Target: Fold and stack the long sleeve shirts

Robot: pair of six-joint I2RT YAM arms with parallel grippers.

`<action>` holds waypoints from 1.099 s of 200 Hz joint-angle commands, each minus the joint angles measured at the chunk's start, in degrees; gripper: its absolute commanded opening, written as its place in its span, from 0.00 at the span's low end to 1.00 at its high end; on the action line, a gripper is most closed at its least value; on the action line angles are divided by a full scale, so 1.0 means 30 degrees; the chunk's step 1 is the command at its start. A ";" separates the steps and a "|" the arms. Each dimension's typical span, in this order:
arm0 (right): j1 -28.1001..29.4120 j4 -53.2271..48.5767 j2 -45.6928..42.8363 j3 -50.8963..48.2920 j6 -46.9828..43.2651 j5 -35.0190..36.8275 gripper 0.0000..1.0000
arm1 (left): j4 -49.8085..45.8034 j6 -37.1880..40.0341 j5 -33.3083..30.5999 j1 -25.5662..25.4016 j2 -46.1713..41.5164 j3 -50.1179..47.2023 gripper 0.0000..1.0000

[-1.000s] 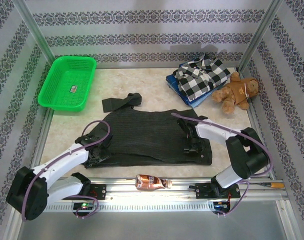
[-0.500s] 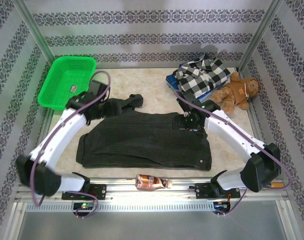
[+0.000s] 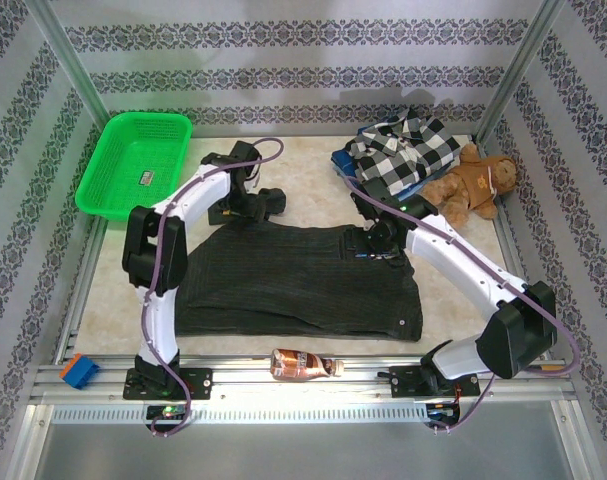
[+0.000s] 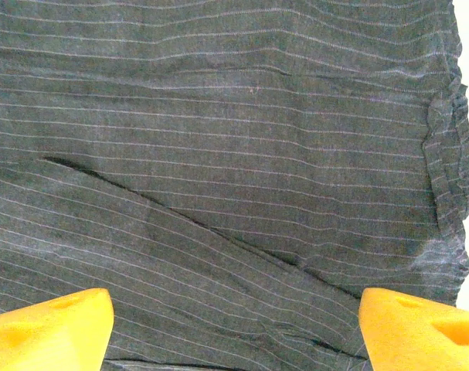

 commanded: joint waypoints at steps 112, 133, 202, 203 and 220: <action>-0.0884 0.0153 0.0926 -0.0953 0.0058 -0.1014 0.82 | 0.0350 0.3349 -0.5277 0.0927 0.3924 0.6648 0.21; -0.0880 0.0271 0.1151 -0.1072 -0.0026 -0.0992 0.81 | 0.0620 0.3839 -0.6094 0.0935 0.3967 0.7765 0.20; -0.1026 0.0656 0.1284 -0.1802 0.0044 -0.1240 0.82 | -0.2013 0.3429 -0.2944 0.0947 0.4331 1.0791 0.39; -0.1027 0.0656 0.1257 -0.1800 0.0052 -0.1248 0.83 | -0.2033 0.3312 -0.2800 0.0958 0.4250 1.0726 0.41; -0.1045 0.0787 0.1042 -0.1912 0.0013 -0.1442 0.83 | -0.1341 0.0815 0.0168 0.1624 0.2173 0.7233 0.70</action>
